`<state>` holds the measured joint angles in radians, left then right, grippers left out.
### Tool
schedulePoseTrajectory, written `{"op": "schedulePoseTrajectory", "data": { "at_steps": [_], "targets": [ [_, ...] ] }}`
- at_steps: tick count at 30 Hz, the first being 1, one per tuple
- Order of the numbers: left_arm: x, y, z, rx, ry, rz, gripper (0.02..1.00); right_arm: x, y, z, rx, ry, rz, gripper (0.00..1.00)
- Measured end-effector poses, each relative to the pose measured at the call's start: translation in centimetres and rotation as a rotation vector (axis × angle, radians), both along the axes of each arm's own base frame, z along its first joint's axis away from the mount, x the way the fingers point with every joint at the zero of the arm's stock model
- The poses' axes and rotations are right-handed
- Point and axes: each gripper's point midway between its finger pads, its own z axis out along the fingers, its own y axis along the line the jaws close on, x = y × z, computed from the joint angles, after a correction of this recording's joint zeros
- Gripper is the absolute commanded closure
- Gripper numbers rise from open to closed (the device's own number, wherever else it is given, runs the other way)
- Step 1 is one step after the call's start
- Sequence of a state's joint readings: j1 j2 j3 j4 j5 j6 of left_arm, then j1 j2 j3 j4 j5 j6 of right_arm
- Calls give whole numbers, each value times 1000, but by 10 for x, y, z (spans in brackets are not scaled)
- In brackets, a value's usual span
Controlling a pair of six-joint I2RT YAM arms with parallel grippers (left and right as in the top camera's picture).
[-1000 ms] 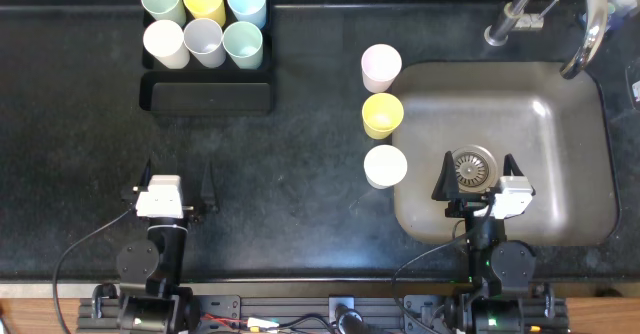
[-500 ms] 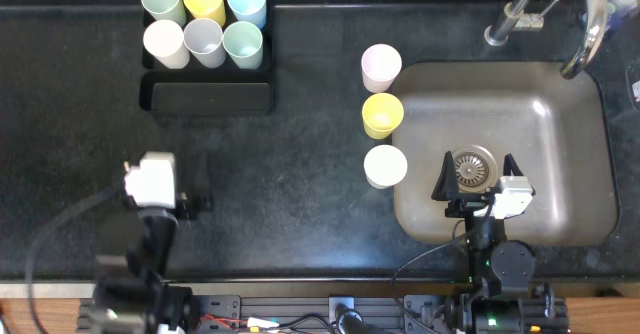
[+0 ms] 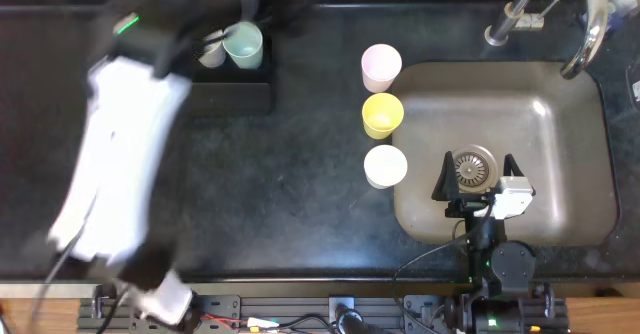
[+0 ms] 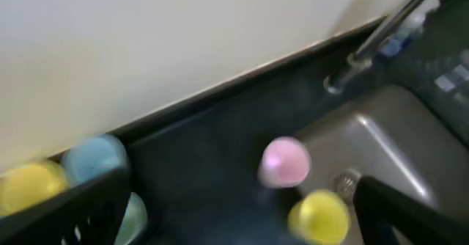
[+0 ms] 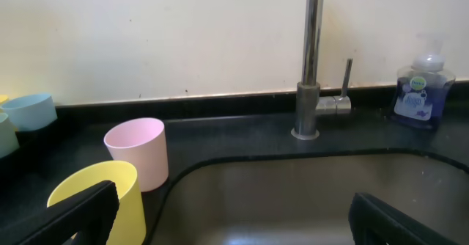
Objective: Store Cups
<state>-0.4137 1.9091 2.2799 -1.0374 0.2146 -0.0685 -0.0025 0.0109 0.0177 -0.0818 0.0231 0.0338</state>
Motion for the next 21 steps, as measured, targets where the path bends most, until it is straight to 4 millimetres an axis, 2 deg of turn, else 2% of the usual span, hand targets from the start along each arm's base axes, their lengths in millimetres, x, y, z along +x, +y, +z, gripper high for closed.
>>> {"op": "schedulePoseTrajectory", "data": {
  "at_steps": [3,5,8,10,13,21],
  "targets": [
    [18,-47,-54,22,160,28,20,0,0,0,0,0,0,5],
    [27,-66,-96,31,262,71,20,0,0,0,0,1,0,3],
    [33,-77,-161,49,422,153,18,0,0,0,-1,1,0,3],
    [34,-75,-188,55,496,204,18,0,0,0,-1,1,-1,5],
    [38,-71,-205,36,553,274,18,0,0,0,0,0,0,3],
    [37,-79,-198,-39,589,328,18,0,0,0,-1,0,0,3]
  ]
}}
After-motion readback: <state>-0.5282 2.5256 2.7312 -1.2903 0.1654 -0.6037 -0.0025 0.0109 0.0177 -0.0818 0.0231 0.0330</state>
